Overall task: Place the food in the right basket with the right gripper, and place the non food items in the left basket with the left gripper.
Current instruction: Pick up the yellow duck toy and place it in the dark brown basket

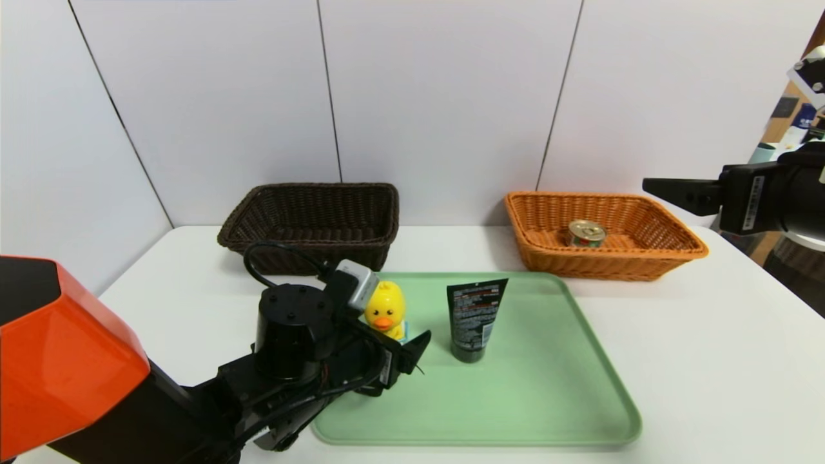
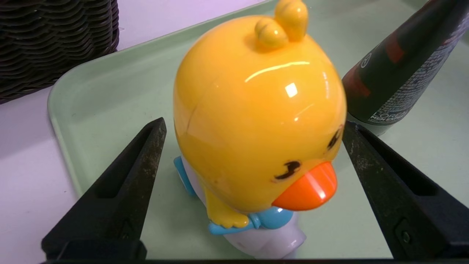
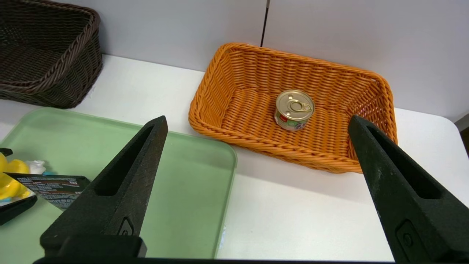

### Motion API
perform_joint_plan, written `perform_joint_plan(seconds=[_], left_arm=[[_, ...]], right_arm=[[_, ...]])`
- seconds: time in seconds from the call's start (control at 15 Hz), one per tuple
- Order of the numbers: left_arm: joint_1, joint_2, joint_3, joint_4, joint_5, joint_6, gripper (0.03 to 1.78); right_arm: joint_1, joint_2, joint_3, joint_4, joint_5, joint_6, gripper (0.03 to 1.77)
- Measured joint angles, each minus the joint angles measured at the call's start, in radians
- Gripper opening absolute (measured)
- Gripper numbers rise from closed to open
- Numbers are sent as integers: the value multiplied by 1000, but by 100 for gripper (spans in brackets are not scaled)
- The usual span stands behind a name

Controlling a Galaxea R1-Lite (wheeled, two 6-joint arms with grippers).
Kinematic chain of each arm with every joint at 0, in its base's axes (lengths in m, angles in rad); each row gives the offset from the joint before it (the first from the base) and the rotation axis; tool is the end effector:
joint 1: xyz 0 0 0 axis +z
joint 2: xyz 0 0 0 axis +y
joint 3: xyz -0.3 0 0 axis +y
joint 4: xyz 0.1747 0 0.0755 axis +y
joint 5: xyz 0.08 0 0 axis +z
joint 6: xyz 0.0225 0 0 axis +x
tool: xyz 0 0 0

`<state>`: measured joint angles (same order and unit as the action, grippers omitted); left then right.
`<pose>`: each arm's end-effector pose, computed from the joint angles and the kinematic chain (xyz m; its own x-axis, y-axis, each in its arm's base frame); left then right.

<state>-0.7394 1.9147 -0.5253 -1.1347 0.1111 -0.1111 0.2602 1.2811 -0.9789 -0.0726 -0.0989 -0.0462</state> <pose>0.2278 -0.2043 0.0984 0.7853 -0.5662 -0.2504 0.5661 0.8205 -0.0795 0.1970 0.0501 0.2843 0.9618 0.1539 -0.2265 -0.1731 0.9826 -0.0674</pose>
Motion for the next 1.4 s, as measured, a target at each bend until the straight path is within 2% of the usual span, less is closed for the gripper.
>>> perform_joint_plan(seconds=[0.33, 0.67, 0.93, 1.4], left_arm=[[0, 1, -23, -19, 7, -3, 169], [1, 41, -1, -133, 41, -9, 169], [1, 58, 14, -150, 44, -59, 169], [1, 73, 16, -204, 56, -62, 169]], right_arm=[[1, -1, 2, 0, 0, 1, 169], [1, -9, 13, 0, 1, 1, 170], [0, -16, 17, 6, 1, 1, 170], [1, -29, 23, 7, 3, 1, 170]])
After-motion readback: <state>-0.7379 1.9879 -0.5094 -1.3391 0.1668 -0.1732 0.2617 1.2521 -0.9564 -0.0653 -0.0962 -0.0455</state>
